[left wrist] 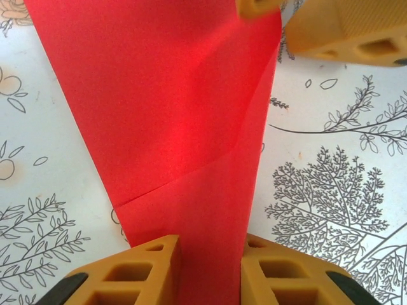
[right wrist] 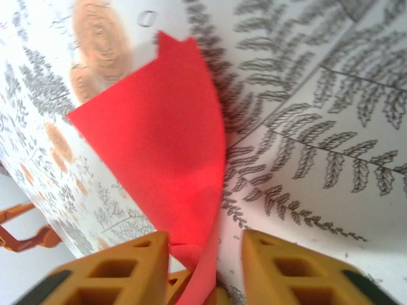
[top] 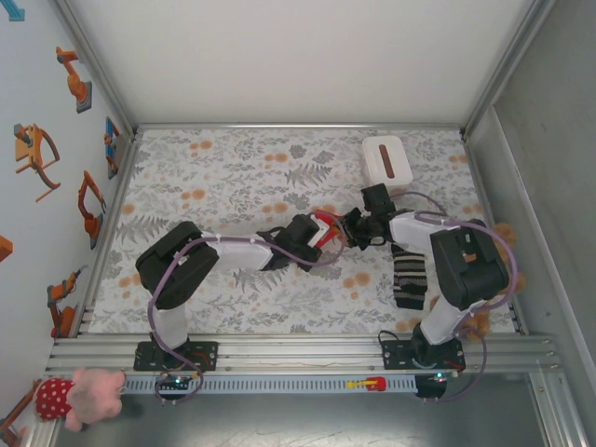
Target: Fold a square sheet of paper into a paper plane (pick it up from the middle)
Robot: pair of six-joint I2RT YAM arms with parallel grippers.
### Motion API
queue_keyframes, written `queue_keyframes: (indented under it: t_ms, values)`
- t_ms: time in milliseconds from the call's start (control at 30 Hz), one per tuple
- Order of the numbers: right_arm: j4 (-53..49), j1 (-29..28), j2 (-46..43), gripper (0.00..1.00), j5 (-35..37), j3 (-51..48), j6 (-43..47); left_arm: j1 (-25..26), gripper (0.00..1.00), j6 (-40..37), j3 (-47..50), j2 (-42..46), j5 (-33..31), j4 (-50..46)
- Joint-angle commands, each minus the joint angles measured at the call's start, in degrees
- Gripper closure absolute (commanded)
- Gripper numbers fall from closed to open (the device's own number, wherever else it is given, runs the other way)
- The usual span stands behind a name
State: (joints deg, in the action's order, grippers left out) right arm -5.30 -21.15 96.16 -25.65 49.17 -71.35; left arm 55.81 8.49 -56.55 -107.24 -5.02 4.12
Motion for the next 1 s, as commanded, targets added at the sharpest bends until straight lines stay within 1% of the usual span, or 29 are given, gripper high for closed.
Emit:
queue_keyframes:
  t_ms: [0, 67, 233, 500, 700, 967]
  values:
    - [-4.34, 0.64, -3.17, 0.59, 3.31, 2.07, 4.17, -1.40, 0.74, 1.55, 2.31, 0.52, 2.54, 1.07]
    - [-4.87, 1.17, -4.47, 0.56, 4.57, 2.07, 6.38, -2.22, 0.74, 2.27, 3.47, 1.14, 4.41, 2.58]
    - [-4.94, 1.41, -6.22, 0.56, 5.26, 1.47, 15.18, -4.74, 0.77, 5.09, 5.86, 1.76, 10.21, 6.29]
    - [1.03, 1.30, -7.75, 0.57, 0.82, -3.58, 27.25, -8.06, 0.82, 10.83, 8.19, 1.93, 19.72, 11.30]
    - [3.24, 1.07, -4.90, 0.57, -3.47, -3.37, 32.53, -9.74, 0.83, 14.33, 8.78, 1.08, 24.40, 12.74]
    - [-0.51, -1.82, 1.73, 0.54, -3.80, 1.95, 36.60, -10.61, 0.83, 16.15, 9.07, -0.20, 26.58, 13.57]
